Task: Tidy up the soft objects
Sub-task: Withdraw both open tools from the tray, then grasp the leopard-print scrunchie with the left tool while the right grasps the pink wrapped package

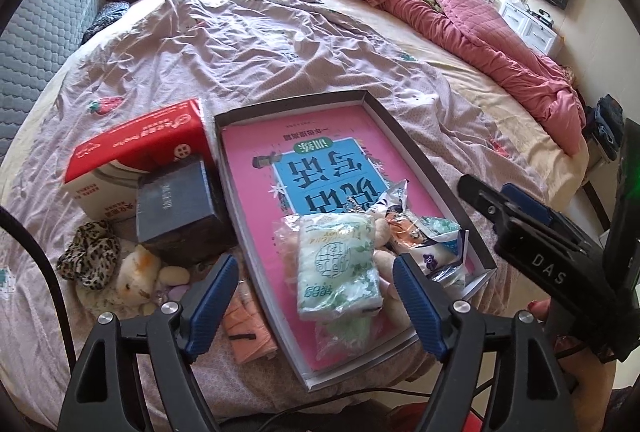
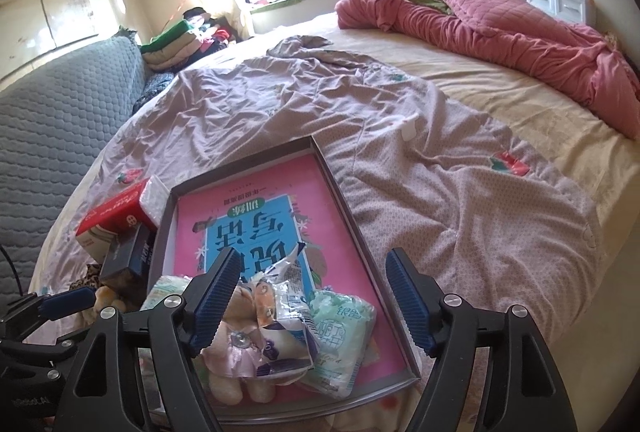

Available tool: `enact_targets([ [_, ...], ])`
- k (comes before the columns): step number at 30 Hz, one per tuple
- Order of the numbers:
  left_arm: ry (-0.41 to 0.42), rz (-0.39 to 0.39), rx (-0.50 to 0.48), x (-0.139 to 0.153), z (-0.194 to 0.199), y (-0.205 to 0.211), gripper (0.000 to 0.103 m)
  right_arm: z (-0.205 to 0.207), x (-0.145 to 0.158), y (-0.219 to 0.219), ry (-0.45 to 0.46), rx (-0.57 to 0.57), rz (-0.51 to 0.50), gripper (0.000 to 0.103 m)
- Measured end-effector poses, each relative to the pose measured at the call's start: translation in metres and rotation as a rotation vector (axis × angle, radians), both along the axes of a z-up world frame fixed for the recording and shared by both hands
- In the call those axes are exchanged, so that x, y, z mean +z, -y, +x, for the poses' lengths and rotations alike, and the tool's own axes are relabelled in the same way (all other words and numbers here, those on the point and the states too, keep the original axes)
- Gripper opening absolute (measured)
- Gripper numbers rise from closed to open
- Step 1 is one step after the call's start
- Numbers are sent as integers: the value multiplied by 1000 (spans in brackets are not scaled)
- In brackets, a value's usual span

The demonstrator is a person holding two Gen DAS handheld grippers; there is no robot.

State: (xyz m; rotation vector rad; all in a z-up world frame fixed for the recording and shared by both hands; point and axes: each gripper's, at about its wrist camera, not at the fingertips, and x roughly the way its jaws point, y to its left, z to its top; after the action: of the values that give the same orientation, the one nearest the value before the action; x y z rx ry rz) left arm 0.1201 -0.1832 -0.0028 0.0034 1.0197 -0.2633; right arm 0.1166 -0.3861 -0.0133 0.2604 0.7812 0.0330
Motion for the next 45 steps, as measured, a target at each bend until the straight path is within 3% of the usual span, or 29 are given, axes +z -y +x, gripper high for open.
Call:
enact_targets([
  [18,54,11,71,29,-22,-38,79,-16,42,-36,72,78,-34,77],
  [45,102,-4,221,51,-45,-126,79,-40,79,-129,127,302,-138,77],
])
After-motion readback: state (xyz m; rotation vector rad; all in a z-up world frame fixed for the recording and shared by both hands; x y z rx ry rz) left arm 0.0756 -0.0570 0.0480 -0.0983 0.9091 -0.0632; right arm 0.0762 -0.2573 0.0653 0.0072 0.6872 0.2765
